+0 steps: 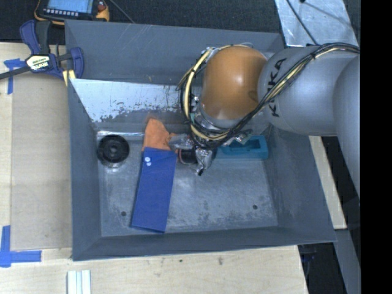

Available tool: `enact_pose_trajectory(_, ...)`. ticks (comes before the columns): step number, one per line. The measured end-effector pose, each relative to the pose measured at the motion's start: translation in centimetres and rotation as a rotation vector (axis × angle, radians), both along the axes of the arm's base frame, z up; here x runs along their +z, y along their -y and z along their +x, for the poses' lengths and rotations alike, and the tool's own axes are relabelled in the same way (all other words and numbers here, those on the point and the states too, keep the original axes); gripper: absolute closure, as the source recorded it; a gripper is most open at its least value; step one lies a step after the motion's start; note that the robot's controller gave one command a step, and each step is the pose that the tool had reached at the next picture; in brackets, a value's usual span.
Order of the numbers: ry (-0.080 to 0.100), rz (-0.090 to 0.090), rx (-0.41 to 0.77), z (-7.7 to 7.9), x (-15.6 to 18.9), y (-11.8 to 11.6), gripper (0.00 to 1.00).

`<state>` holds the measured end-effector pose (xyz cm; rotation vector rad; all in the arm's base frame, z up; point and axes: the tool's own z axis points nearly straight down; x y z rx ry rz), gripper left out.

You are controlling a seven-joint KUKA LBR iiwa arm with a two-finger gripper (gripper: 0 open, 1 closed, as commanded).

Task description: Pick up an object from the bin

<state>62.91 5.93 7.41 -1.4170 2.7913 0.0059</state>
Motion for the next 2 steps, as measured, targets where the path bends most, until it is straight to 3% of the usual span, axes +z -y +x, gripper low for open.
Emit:
enact_pose_trajectory(1,-0.005,-0.004,-0.002,0.1,0.4,-0.1,1.0)
enact_pose_trajectory(2,-0.004,-0.006,-0.004,0.1,5.8,0.0,1.0)
